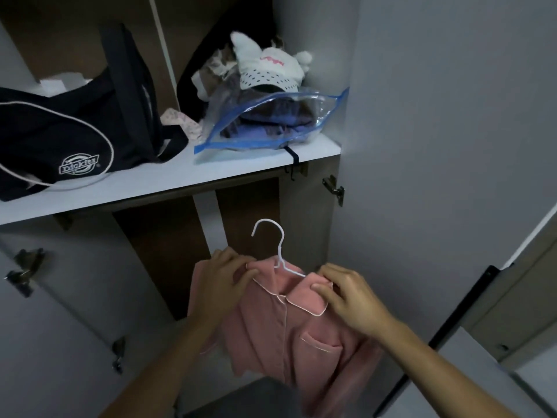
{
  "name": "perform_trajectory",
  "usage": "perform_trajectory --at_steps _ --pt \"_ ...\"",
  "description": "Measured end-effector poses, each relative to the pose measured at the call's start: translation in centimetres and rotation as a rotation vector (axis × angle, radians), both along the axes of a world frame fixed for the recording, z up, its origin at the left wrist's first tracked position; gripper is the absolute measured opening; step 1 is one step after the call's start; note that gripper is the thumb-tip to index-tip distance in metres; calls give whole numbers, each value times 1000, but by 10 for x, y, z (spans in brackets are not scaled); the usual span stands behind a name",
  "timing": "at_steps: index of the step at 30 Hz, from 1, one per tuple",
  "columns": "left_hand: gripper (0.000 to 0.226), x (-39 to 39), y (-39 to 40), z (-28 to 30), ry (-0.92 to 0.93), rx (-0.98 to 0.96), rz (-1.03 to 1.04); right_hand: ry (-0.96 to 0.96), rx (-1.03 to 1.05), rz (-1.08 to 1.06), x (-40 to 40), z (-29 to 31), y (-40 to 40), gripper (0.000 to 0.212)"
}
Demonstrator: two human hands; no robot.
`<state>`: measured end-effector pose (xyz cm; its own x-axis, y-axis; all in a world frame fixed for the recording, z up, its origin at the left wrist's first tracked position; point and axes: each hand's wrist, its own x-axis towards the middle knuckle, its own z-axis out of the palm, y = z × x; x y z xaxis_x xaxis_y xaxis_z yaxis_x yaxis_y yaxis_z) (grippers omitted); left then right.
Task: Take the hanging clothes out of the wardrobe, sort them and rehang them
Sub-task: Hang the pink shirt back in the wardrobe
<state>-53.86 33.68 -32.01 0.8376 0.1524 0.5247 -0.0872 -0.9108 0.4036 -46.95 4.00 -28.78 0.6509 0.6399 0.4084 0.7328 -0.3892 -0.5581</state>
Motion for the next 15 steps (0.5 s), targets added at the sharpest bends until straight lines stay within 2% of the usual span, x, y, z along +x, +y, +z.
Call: perform_trajectory --at_steps 5,12,15 --pt "38 54 -8 -9 -54 -33 18 -9 -37 -82 36 -3 -2 12" --pt "34 131 -7 -12 -32 -46 -12 -185 -193 -312 76 -2 7 17" --pt "29 170 -4 -16 -66 -28 -61 -190 -200 -363 97 -17 15 18"
